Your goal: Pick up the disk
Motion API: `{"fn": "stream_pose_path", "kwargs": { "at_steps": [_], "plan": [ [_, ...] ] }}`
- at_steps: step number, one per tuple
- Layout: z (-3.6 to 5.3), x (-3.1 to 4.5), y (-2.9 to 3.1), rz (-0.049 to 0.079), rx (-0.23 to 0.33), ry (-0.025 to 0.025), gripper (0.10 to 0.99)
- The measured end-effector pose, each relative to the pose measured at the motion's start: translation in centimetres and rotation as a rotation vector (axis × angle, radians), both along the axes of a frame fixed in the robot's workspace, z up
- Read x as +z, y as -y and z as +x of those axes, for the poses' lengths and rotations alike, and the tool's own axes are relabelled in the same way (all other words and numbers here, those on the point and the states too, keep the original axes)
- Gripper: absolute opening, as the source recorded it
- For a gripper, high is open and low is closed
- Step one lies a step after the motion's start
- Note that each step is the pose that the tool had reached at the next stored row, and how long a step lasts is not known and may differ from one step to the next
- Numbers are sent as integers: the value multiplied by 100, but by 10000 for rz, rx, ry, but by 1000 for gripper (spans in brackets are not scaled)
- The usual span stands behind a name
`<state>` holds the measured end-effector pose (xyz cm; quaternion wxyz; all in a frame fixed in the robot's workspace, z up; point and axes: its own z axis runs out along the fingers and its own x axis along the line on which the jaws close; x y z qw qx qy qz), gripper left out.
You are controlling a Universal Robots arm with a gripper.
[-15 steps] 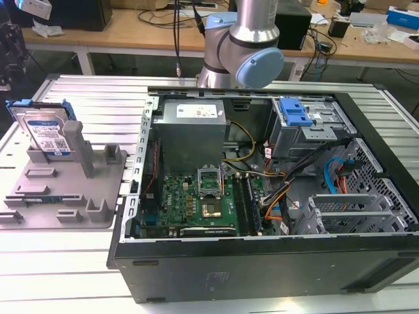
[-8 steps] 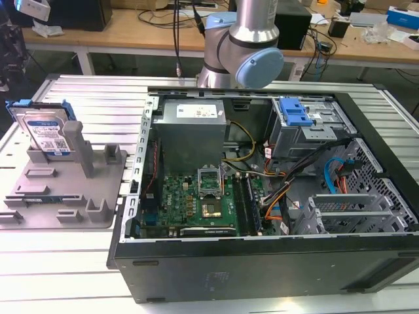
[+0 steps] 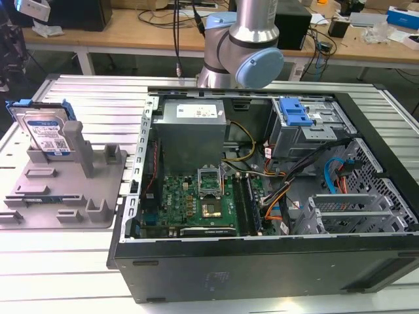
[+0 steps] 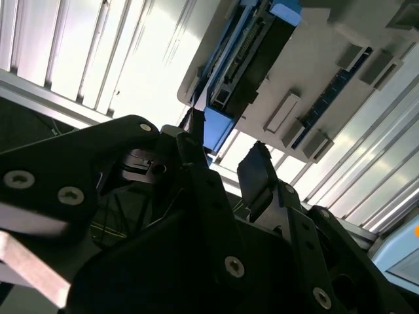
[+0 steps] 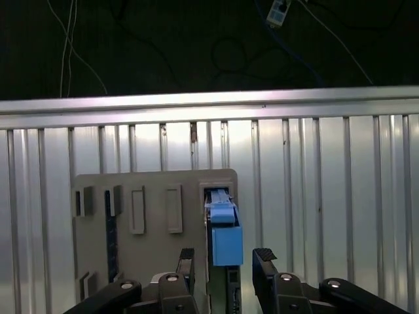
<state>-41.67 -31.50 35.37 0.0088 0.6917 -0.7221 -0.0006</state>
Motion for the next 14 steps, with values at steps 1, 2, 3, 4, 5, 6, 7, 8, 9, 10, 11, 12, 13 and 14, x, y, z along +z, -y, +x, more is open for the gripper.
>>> {"fn": "stream_pose_path", "kwargs": {
  "at_steps": [1, 2, 3, 4, 5, 6, 7, 8, 9, 10, 11, 12, 13, 14],
  "plan": [
    [-1, -5, 0, 0, -78, 1, 482],
    [-2, -10, 0, 1, -110, 2, 482],
    [-3, -16, 0, 0, -148, 1, 482],
    [-3, -22, 0, 1, -158, 2, 482],
    [-3, -26, 0, 0, -161, 2, 482],
    [-5, -33, 0, 0, -164, 1, 482],
    [-9, -41, 0, 1, -166, 0, 482],
    [-10, -49, 0, 1, -165, 2, 482],
    [-10, -53, 0, 1, -165, 2, 482],
    [-10, -60, 0, 0, -165, -1, 482],
    [-10, -64, 0, 0, -165, -1, 482],
    [-11, -72, 0, 0, -165, -2, 482],
    [-12, -78, 0, 0, -165, -2, 482],
    [-12, -83, -1, 0, -165, -1, 482]
  ]
}}
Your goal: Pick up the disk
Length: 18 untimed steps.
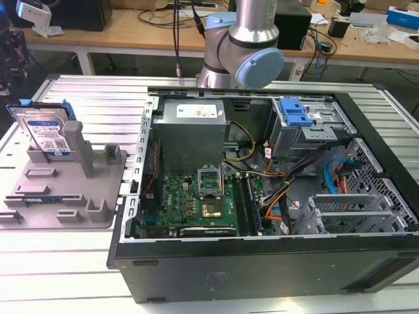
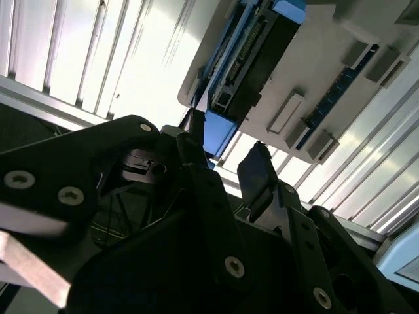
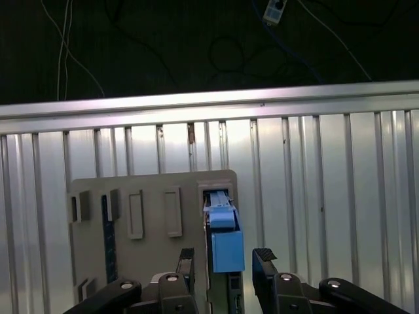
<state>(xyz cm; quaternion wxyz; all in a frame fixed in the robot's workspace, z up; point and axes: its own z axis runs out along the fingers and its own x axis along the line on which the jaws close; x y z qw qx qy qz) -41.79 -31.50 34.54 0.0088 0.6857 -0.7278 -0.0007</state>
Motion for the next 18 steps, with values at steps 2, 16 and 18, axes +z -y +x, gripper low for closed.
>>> {"fn": "stream_pose_path", "kwargs": {
  "at_steps": [2, 16, 18],
  "plan": [
    [0, -10, -1, 0, 0, -1, 482],
    [-3, -137, -12, -7, 0, -14, 482],
    [-3, -156, -12, -13, 0, -16, 482]
  ]
}}
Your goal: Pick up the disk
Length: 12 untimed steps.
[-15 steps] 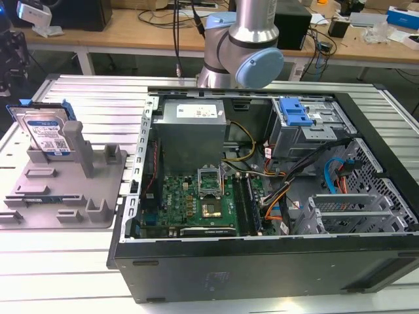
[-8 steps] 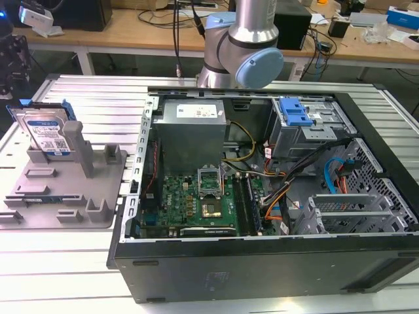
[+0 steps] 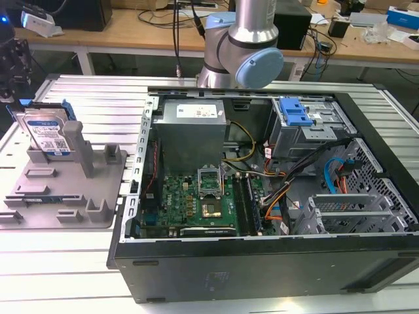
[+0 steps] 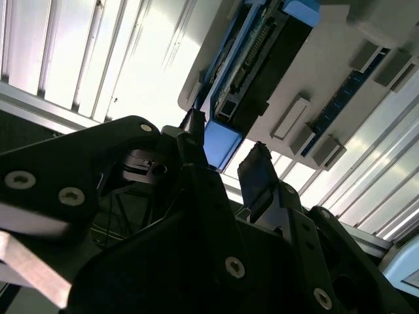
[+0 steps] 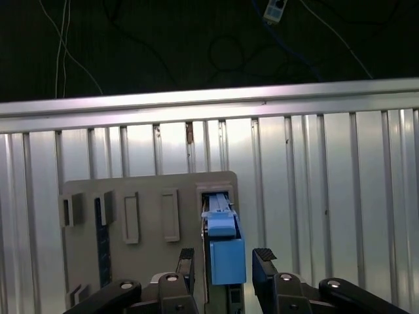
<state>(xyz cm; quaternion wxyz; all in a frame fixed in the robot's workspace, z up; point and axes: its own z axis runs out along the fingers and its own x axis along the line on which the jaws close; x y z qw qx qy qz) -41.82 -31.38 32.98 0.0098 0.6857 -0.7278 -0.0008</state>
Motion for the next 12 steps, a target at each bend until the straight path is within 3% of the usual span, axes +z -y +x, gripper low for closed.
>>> {"fn": "stream_pose_path", "kwargs": {
  "at_steps": [12],
  "plan": [
    [0, -99, 0, -16, 0, 0, 482]
  ]
}}
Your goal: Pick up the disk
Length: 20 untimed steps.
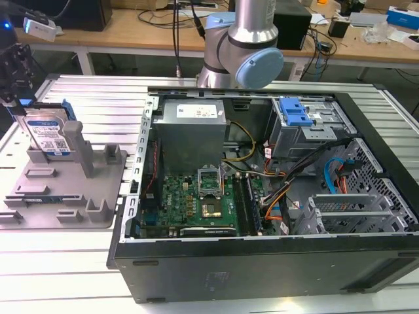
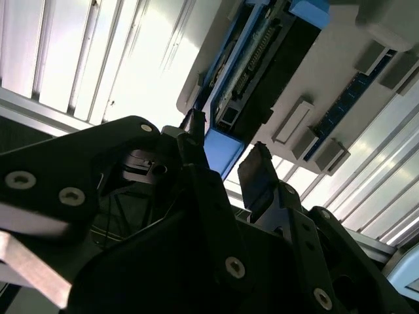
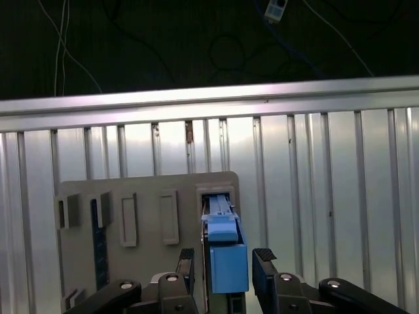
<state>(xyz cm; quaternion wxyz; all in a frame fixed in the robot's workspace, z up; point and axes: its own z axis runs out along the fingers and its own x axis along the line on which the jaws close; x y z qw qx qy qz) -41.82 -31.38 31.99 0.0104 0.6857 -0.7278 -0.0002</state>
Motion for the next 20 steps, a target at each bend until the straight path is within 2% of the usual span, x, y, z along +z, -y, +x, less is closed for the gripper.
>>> {"fn": "stream_pose_path", "kwargs": {
  "at_steps": [20],
  "plan": [
    [-1, -139, -1, -8, 0, -1, 482]
  ]
}}
